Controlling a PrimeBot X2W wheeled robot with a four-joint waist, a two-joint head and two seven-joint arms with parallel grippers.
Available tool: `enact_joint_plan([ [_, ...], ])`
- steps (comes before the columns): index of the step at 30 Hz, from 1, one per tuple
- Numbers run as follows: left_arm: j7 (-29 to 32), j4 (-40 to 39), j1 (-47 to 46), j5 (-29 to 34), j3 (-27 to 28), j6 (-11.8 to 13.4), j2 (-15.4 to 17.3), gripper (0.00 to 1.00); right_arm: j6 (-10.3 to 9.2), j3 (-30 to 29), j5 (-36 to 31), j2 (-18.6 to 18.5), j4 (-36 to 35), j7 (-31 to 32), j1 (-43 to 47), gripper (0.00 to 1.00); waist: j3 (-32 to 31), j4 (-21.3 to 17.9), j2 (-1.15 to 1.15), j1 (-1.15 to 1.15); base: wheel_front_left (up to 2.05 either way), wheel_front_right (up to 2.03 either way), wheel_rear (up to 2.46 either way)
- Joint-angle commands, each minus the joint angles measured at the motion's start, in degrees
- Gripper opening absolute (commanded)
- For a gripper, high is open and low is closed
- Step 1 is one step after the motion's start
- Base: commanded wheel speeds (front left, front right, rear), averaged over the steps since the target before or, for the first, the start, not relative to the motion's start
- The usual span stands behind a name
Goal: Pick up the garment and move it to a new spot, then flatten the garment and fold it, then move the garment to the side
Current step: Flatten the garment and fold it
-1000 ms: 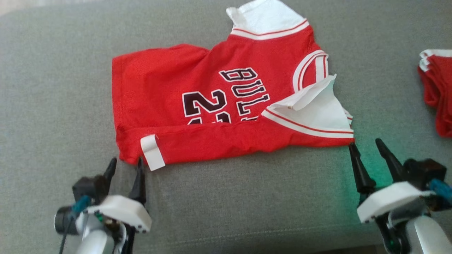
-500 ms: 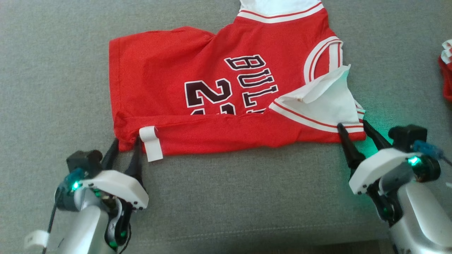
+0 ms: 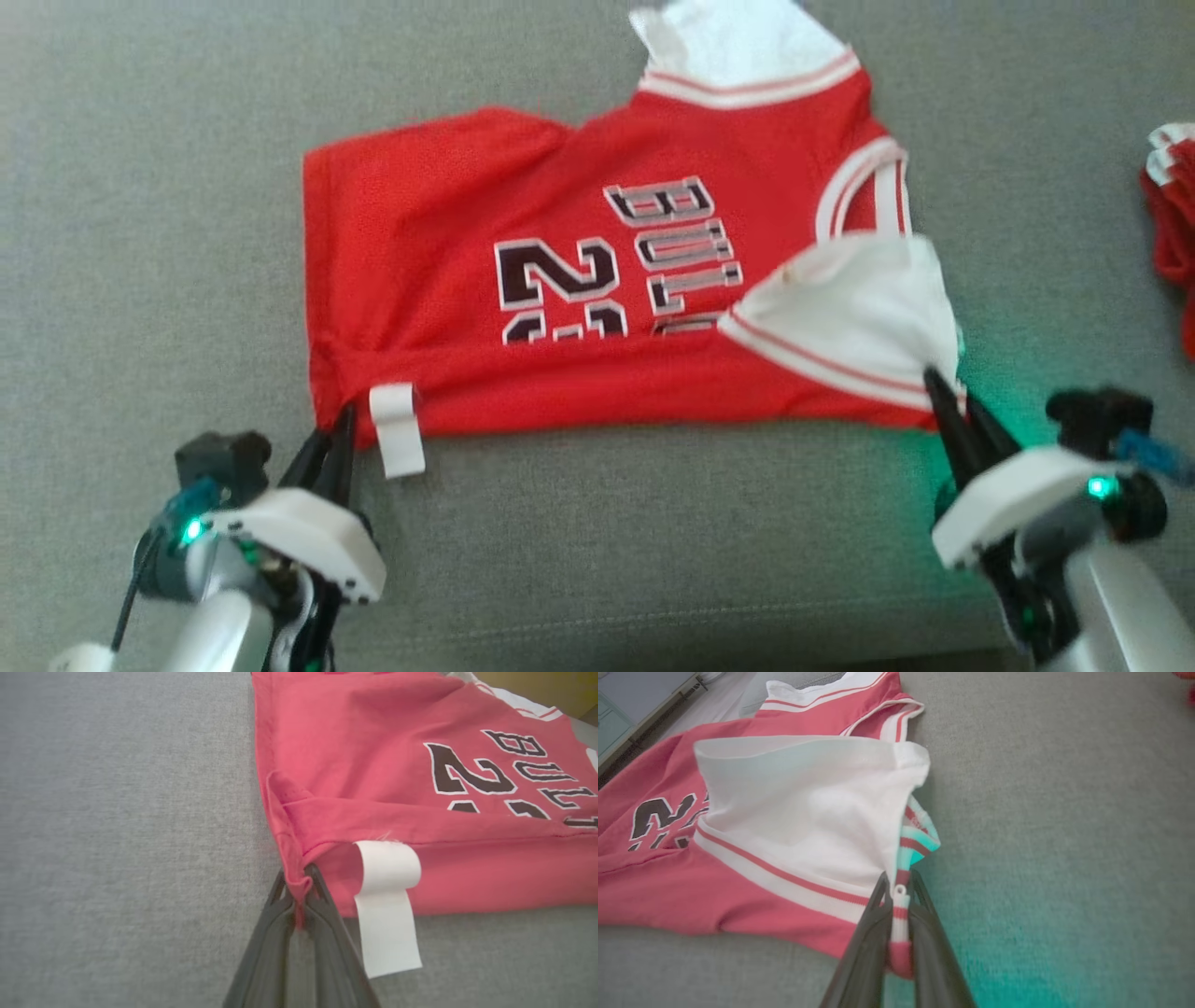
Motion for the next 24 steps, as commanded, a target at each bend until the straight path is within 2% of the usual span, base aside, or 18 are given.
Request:
enact_joint_plan([
  [1,0.85,-2.99,0.34,0.02,2.44,0.78,2.28,0.00,0.21,0.04,0.04,-0.33,-2.98,-0.14,2.32,0.00,-1.07,-0.08,0.00,0.00,0.00,0.00,0.00],
  [11,8.53,-11.14,9.56,-1.34,2.97,4.16,5.29,0.00,0.21,-3.11,-1.75,4.92,-12.81,4.06,16.01,0.00,-4.42,-1.07,0.00,0.00,0.00,0.00,0.00],
  [12,8.93,-11.63,10.13,-1.56,2.82,4.22,5.25,0.09,0.21,-3.00,-2.72,4.93,-13.48,3.97,16.43,0.29,-4.49,-1.16,0.00,0.00,0.00,0.00,0.00],
  [13,9.10,-11.96,10.59,-1.57,2.71,4.42,5.22,0.48,0.21,-2.98,-3.75,4.89,-13.99,3.61,16.58,0.86,-4.62,-1.29,0.00,0.00,0.00,0.00,0.00],
  [14,9.29,-12.21,10.98,-1.48,2.54,4.70,5.14,1.00,0.21,-2.94,-4.54,4.81,-14.30,3.15,16.54,1.00,-4.74,-1.39,0.00,0.00,0.00,0.00,0.00],
  [17,8.30,-13.11,11.73,-1.23,2.47,5.88,4.19,1.00,0.21,-3.00,-6.79,4.62,-15.90,0.56,15.67,1.00,-5.25,-1.52,0.00,0.00,0.00,0.00,0.00],
  [24,-0.72,-17.30,11.25,4.05,2.64,9.40,3.14,1.00,0.21,-3.74,-11.07,4.16,-23.49,-5.24,12.66,1.00,-6.90,-1.33,0.00,0.00,0.00,0.00,0.00],
])
